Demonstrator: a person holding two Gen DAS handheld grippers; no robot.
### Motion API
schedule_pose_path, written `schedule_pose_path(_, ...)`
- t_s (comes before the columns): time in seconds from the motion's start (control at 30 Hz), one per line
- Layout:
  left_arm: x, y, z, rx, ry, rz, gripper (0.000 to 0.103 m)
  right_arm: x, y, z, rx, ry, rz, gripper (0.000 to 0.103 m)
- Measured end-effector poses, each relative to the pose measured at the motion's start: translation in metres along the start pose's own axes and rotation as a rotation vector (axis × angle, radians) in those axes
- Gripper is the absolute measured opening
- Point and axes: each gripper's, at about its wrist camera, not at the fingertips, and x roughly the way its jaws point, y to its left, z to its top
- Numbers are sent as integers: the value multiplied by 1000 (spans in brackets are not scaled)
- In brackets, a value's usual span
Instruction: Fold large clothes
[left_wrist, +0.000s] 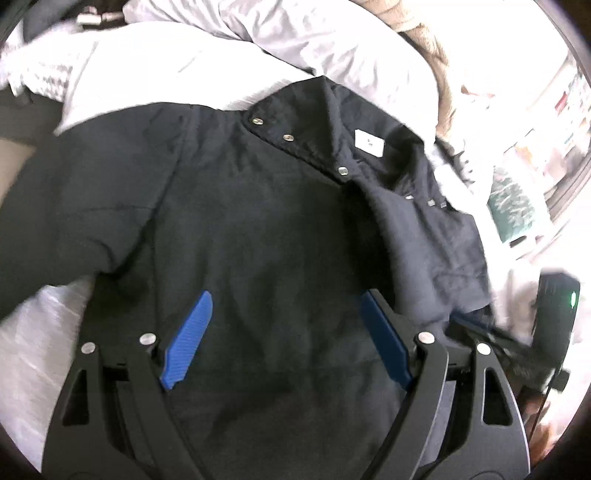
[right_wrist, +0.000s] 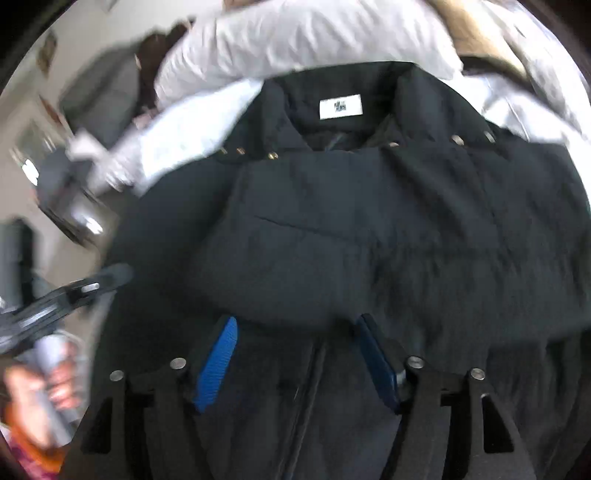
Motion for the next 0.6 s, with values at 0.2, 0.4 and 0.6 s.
schedule_pose_path(0.2,42,-26,23,-1,32,-116,80,-58,-45,-16,133,-58,-173,74)
schedule_pose_path(0.4,113,-69,34,74,167,-27,22,-75,-90,-21,288,-60,-221,74)
schedule_pose_path(0.6,78,-106,36,202,-139,216,4,-89,-116,-19,285,-186,-319,74)
